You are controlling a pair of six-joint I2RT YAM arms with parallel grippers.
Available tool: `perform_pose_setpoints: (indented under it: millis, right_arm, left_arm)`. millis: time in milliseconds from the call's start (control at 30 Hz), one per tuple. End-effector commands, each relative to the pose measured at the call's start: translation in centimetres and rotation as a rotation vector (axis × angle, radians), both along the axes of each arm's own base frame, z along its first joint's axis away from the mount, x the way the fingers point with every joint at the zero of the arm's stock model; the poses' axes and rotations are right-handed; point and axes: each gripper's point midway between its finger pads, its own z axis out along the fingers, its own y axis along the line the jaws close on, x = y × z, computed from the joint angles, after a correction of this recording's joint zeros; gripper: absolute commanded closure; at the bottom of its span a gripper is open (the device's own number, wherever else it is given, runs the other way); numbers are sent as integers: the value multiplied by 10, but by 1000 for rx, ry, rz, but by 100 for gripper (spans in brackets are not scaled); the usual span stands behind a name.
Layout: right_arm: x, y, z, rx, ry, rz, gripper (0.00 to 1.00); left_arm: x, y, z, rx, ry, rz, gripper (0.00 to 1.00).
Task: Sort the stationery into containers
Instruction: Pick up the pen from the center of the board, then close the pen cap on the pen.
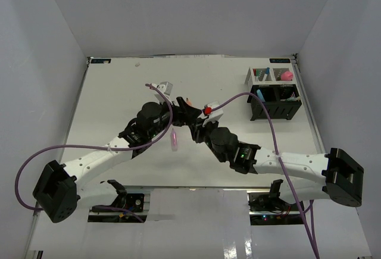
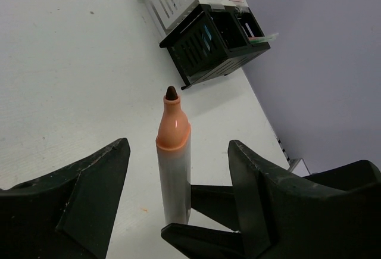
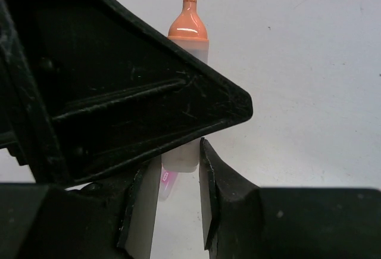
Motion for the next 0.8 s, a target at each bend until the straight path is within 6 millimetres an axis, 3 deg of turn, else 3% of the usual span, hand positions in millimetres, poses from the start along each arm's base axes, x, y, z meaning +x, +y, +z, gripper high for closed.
perform_pose_setpoints:
  millis: [0, 267, 767]
  right_arm:
    - [1, 4, 38, 116, -49, -11, 92]
    - [1, -3, 42, 142, -53, -32, 92]
    - [2, -11, 36, 148, -41, -59, 92]
  left_arm:
    - [8, -3, 20, -35, -58, 36, 23]
    - [1, -12, 12, -28, -58, 13, 43]
    - [-6, -9, 20, -22, -109, -11, 78]
